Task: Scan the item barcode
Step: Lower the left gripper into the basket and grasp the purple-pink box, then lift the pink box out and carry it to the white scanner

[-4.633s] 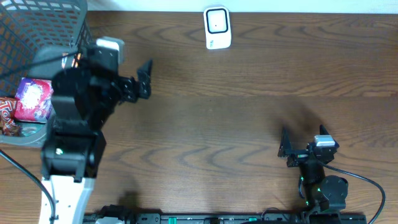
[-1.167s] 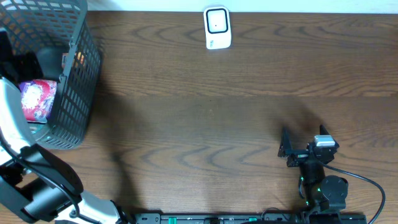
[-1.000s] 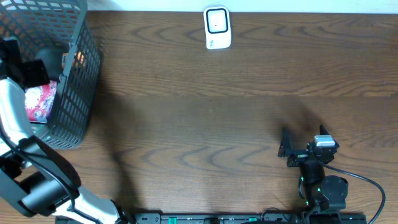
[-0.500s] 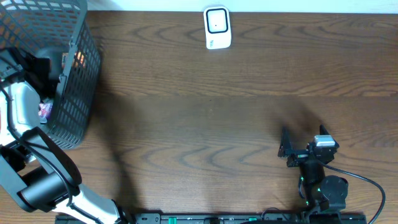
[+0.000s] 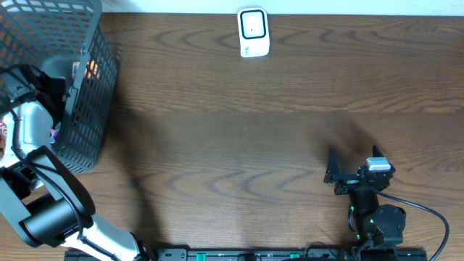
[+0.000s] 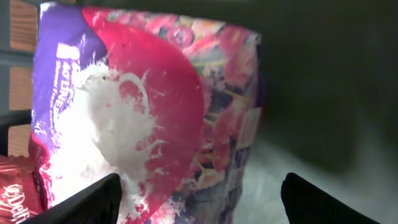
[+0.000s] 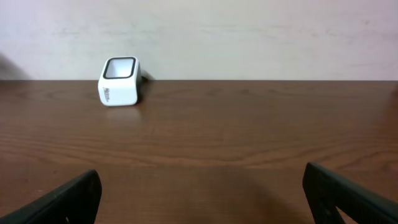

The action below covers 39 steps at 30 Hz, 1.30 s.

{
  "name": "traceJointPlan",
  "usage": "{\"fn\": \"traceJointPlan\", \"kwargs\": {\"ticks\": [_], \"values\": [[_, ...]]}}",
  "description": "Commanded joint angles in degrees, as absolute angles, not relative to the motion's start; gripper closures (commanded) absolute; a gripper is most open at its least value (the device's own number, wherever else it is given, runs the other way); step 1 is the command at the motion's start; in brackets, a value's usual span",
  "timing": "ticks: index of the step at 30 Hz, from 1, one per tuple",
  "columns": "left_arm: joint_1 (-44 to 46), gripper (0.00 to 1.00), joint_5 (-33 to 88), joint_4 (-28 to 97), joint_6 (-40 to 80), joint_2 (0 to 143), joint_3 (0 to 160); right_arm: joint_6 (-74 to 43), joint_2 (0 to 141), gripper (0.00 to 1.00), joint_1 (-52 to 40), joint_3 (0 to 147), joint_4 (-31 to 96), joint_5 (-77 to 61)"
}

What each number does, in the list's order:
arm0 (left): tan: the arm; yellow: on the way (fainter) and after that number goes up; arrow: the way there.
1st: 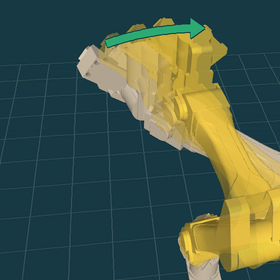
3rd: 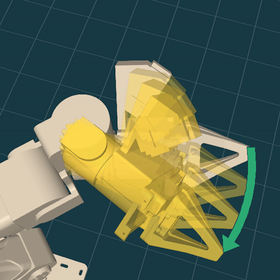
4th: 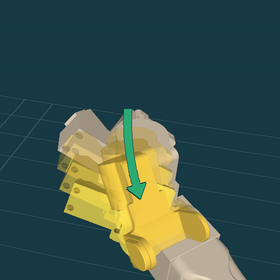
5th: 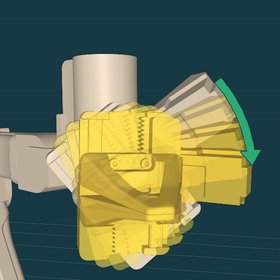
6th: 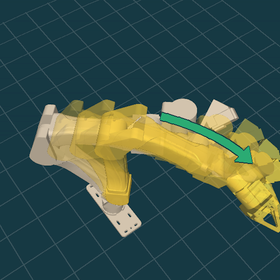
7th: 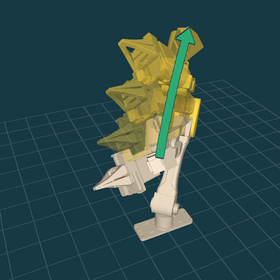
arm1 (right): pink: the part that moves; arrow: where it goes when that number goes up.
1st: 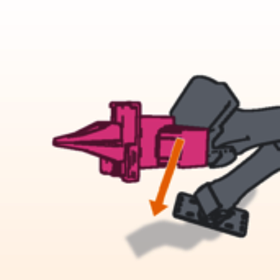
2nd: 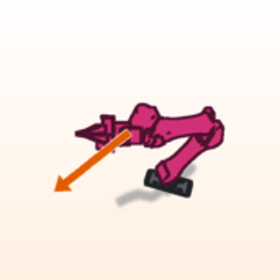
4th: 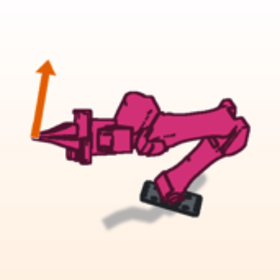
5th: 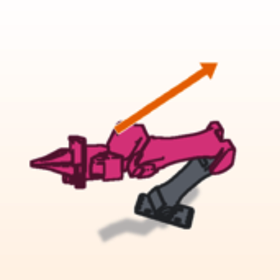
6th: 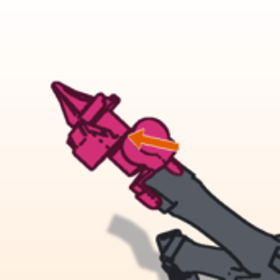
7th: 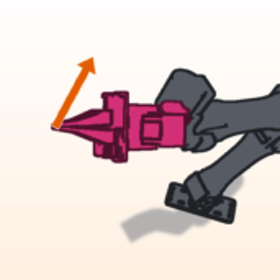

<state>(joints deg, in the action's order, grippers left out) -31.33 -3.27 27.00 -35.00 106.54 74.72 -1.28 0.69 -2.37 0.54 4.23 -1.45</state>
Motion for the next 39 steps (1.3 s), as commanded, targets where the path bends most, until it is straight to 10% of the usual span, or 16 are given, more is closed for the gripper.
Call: {"fn": "traceJointPlan", "kwargs": {"ticks": [1, 10, 15, 20, 39], "values": [[-31.5, 0.2, -6.8, 25.5, -36.0, 107.5, 72.9, -2.1, 0.4, 0.01, -2.3, 0.3, 4.3, -1.0], [-31.7, 0.3, -6.7, 24.9, -35.7, 110.2, 71.8, -2.1, 0.4, 0.01, -2.3, 0.3, 4.3, -1.0], [-31.7, 0.71, -6.7, 24.7, -35.7, 111.1, 71.8, -2.1, 0.4, 0.01, -2.3, 0.3, 4.3, -1.0], [-31.7, 0.92, -6.7, 21.0, -30.5, 108.1, 72.0, -2.1, 0.4, 0.01, -2.3, 0.3, 4.3, -1.0], [-31.7, 0.92, 19.1, -1.3, 1.9, 83.7, 73.8, -2.1, 0.4, 0.01, -2.3, 0.3, 4.3, -1.0]]}}
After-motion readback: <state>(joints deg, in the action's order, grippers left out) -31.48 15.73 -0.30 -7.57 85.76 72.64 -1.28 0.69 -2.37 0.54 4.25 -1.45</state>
